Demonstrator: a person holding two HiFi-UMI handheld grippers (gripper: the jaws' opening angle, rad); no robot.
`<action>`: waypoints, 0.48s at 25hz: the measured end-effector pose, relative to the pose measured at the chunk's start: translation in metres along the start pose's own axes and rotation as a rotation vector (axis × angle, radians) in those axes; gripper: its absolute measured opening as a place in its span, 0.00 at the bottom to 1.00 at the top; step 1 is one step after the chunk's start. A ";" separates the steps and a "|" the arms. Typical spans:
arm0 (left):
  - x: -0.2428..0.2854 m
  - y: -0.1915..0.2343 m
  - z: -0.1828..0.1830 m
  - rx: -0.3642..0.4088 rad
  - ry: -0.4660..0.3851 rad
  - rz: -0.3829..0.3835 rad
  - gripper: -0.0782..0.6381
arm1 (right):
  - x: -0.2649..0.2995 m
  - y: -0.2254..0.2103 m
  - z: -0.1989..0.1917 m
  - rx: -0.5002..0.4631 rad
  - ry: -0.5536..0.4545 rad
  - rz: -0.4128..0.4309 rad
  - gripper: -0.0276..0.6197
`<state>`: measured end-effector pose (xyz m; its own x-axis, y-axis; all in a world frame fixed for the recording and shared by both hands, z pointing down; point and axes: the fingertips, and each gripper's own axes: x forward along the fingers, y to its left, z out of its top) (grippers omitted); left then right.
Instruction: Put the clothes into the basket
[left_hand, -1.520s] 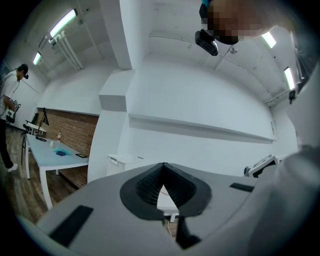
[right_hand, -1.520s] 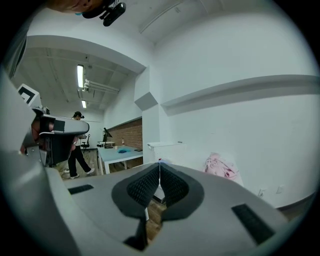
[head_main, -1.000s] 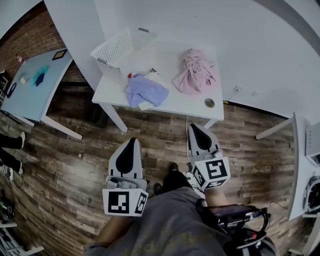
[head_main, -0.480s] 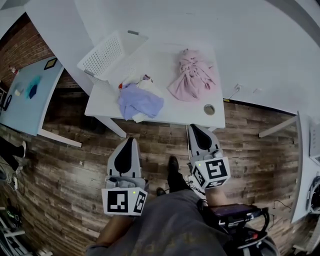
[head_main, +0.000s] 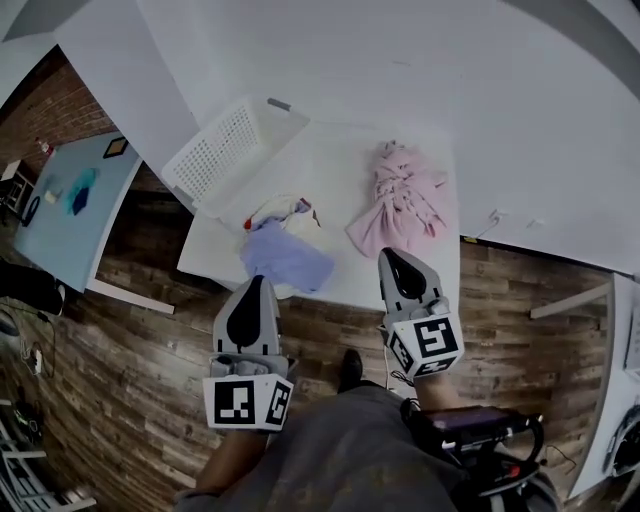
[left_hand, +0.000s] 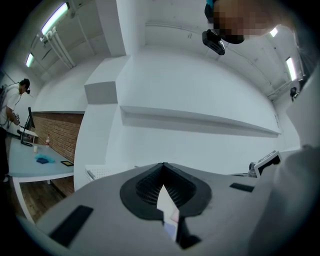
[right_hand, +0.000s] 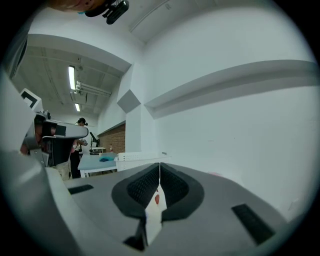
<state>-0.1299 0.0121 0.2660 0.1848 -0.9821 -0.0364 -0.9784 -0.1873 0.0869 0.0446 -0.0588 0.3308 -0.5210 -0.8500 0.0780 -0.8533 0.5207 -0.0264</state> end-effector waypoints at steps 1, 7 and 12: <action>0.007 0.001 0.003 0.003 -0.008 0.011 0.12 | 0.007 -0.005 0.004 -0.003 -0.007 0.010 0.06; 0.043 0.010 0.017 0.021 -0.062 0.091 0.12 | 0.040 -0.027 0.018 -0.025 -0.036 0.077 0.06; 0.056 0.014 0.019 0.044 -0.053 0.128 0.12 | 0.052 -0.040 0.005 -0.001 -0.009 0.093 0.06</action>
<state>-0.1353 -0.0447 0.2460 0.0546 -0.9953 -0.0803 -0.9970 -0.0588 0.0510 0.0516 -0.1243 0.3310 -0.5985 -0.7983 0.0667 -0.8010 0.5978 -0.0321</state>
